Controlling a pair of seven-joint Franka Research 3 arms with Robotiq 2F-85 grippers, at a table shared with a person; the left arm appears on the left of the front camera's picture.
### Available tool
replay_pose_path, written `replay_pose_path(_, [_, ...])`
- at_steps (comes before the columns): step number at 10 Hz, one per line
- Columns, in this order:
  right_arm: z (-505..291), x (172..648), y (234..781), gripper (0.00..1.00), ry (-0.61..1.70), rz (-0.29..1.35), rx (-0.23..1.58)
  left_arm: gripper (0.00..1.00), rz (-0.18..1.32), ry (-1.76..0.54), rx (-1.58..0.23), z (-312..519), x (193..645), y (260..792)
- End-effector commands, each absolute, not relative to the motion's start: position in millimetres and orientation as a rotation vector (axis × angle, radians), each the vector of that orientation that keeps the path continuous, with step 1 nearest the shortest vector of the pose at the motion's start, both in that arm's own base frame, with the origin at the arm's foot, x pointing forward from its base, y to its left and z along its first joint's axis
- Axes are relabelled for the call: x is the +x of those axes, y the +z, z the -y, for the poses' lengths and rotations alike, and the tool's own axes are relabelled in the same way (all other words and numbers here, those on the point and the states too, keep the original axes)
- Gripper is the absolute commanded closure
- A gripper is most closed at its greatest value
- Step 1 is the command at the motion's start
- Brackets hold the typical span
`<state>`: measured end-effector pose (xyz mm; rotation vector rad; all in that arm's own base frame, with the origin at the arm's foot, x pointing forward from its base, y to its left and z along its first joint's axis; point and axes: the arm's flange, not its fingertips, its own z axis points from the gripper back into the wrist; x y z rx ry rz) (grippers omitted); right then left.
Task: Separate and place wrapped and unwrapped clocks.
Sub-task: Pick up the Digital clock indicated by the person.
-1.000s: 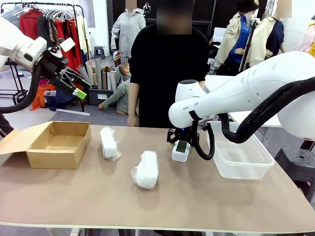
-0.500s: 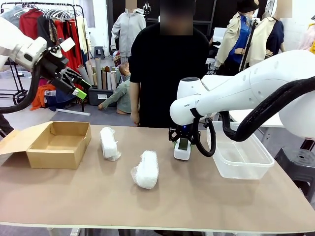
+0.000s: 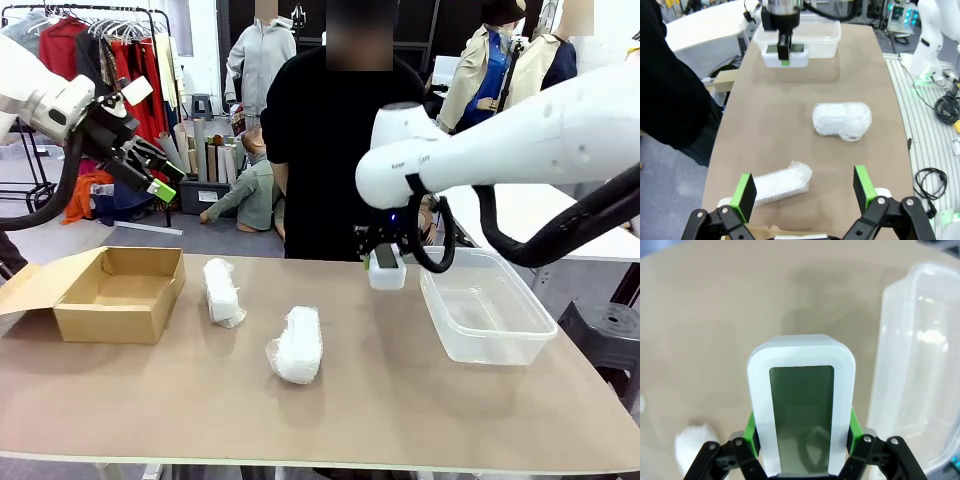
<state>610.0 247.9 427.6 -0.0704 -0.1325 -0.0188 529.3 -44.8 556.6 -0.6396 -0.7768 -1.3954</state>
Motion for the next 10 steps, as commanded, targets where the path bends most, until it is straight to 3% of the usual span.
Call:
replay_pose_path(1, [-241.6, 605.5, 470.2, 1.0, 0.126, 0.132, -0.04, 0.0, 0.782, -1.395, -0.637, 44.3, 528.6, 559.0])
replay_pose_path(6, [-257.2, 571.4, 584.4, 1.0, 0.248, 0.184, 0.063, 0.0, 0.782, -1.395, -0.637, 44.3, 528.6, 559.0])
replay_pose_path(10, [-258.7, 526.3, 637.9, 1.0, 0.253, 0.293, 0.076, 0.0, 0.782, -1.395, -0.637, 44.3, 528.6, 559.0])
